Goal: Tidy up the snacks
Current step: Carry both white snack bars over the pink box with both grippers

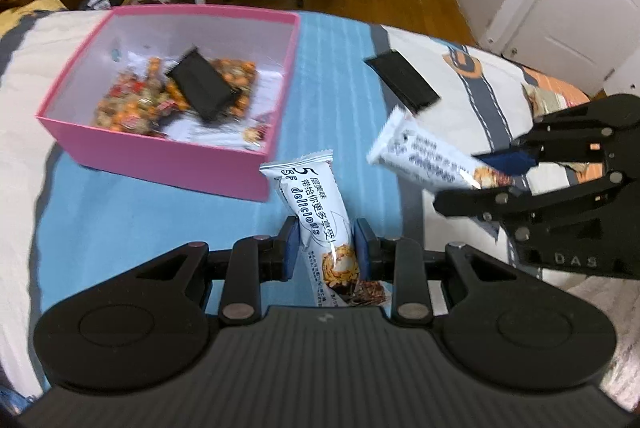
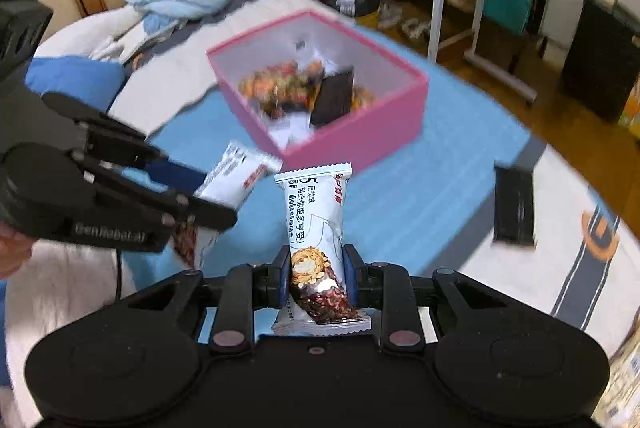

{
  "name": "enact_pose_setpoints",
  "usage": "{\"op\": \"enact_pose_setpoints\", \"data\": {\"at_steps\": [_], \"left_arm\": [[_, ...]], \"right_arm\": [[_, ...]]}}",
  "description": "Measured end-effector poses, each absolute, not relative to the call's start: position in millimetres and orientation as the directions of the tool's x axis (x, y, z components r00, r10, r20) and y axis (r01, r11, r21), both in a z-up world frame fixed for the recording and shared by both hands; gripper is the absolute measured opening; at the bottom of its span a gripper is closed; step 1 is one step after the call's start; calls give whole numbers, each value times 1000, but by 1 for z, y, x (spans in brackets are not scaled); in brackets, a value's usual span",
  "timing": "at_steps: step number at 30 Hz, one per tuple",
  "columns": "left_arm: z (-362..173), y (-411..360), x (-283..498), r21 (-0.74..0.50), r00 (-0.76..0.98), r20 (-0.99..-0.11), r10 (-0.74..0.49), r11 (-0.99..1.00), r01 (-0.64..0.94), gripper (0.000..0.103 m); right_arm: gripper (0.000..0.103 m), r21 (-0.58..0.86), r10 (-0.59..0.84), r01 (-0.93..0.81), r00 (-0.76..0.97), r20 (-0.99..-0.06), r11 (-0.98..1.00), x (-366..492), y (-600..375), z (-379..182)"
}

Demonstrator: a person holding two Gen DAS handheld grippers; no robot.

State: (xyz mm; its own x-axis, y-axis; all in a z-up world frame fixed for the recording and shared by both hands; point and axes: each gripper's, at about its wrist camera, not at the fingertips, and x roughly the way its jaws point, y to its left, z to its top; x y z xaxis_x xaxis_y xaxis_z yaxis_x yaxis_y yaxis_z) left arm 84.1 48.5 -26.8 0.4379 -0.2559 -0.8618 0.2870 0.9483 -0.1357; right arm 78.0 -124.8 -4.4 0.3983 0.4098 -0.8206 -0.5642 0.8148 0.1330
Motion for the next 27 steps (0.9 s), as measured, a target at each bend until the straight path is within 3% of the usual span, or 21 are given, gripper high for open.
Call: {"op": "enact_pose_setpoints", "data": {"at_steps": [4,8,13,16,21,27], "left_arm": [[-18,73,94,-148,479,-839,-256,956,252,28],[-18,94,113,-124,527,-826,-201,976,178,28],[-18,116,147,-177,615,-765,-190,981,81,28],[-32,122,172,-172,653,-745,-135,985,8,28],[-70,144,225,-276,631,-757,-169,958,-74,28],[-102,155,264,-264,614,-774,-153,960,-95,28]], "right_arm": [[30,75,384,-552,469,-795,830,91,-102,6],[30,117,437,-574,462,-772,811,118,-78,5],[30,128,470,-589,475,-744,798,159,-47,-7],[30,81,427,-571,505,-750,817,188,-32,-18],[30,58,378,-537,508,-774,841,238,-19,-44],[31,94,367,-500,482,-796,861,274,-6,-76]]}}
